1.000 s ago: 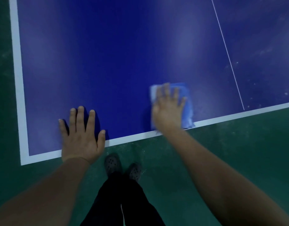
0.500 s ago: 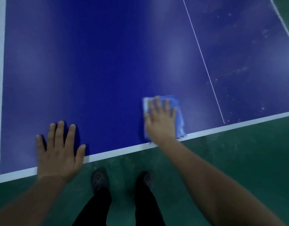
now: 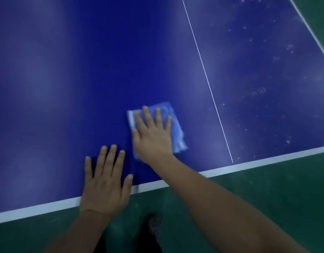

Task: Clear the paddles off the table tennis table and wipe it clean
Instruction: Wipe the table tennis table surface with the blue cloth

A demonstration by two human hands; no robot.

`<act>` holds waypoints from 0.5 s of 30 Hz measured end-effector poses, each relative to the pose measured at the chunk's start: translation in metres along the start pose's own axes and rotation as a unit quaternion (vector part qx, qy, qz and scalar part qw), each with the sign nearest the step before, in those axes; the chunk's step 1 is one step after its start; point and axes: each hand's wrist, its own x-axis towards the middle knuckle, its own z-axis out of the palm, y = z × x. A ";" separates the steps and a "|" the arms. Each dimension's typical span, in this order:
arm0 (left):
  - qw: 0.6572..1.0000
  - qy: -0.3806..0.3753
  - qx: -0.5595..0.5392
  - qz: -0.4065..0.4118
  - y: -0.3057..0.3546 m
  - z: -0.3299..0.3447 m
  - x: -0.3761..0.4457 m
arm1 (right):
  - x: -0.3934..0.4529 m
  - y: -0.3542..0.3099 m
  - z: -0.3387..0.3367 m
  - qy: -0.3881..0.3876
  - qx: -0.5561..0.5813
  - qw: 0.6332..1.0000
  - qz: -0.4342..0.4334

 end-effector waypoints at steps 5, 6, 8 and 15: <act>0.999 -0.002 0.041 -0.012 0.001 0.006 0.003 | 0.102 0.022 -0.017 0.012 -0.026 0.999 -0.043; 0.999 -0.007 0.048 -0.013 0.001 0.006 0.004 | 0.114 0.049 -0.022 0.023 -0.038 0.999 -0.001; 0.998 -0.022 0.054 -0.012 0.003 0.006 0.004 | 0.120 0.116 -0.034 0.053 -0.046 0.991 0.110; 0.998 -0.028 0.053 -0.016 0.005 0.005 0.003 | 0.071 0.069 -0.023 0.049 0.001 0.990 0.129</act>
